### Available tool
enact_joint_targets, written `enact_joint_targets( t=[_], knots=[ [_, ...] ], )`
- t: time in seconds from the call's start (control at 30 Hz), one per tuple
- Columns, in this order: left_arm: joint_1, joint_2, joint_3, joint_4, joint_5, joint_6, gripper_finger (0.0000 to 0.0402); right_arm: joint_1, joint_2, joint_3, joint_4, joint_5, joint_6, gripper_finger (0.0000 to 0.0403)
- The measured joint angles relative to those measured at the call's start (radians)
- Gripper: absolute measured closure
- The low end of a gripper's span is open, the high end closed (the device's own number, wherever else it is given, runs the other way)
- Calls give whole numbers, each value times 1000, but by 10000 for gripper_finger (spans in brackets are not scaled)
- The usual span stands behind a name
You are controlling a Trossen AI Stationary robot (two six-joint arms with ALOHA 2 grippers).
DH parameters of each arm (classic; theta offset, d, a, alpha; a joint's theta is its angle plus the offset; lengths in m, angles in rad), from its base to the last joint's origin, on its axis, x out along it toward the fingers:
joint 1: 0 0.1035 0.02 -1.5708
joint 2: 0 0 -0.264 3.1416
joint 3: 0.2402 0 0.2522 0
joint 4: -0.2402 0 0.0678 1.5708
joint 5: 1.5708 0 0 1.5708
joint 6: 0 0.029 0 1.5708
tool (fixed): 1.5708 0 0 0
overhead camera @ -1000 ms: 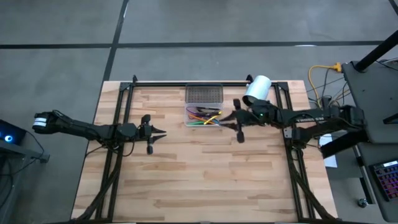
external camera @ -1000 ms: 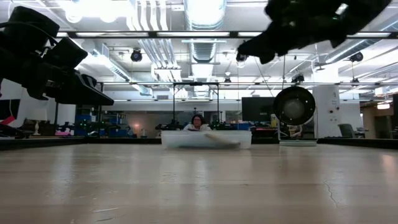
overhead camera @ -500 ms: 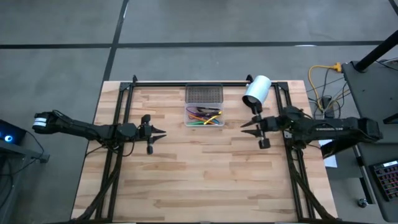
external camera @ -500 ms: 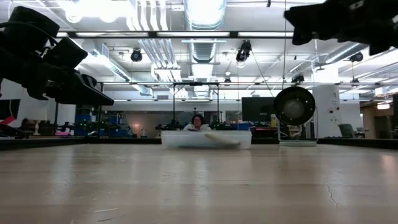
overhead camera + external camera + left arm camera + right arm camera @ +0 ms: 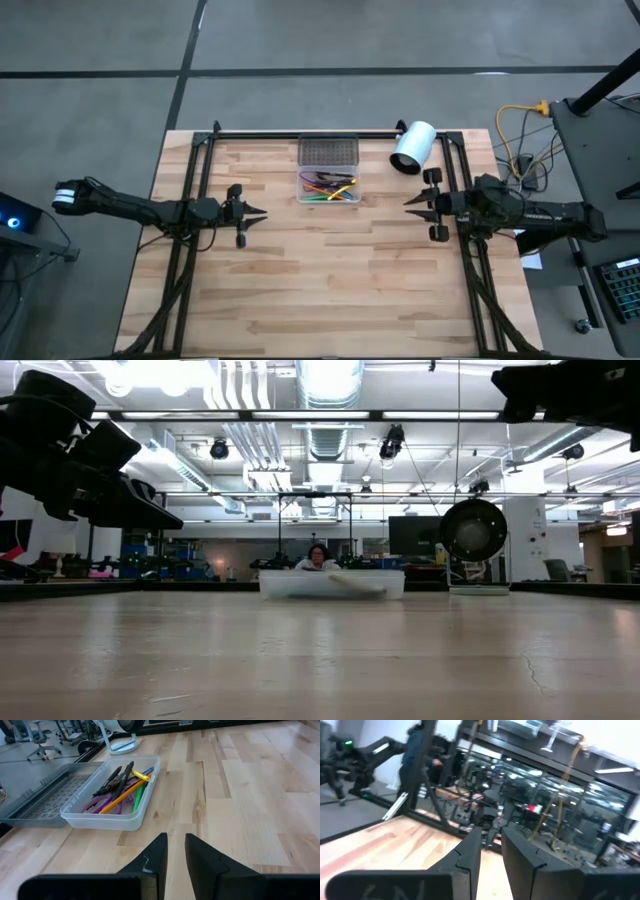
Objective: Pick & place school supplies into a supply box
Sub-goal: Return to Home Position
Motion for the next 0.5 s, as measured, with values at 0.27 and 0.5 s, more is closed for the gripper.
enact_joint_targets(
  t=[0.27, 0.5],
  knots=[
    [0, 0, 0, 0, 0, 0, 349, 0, -149, -1, -139, 345, 136, 335],
    [0, 0, 0, 0, 0, 0, 349, -1, -281, -46, -207, 330, 140, 335]
  ],
)
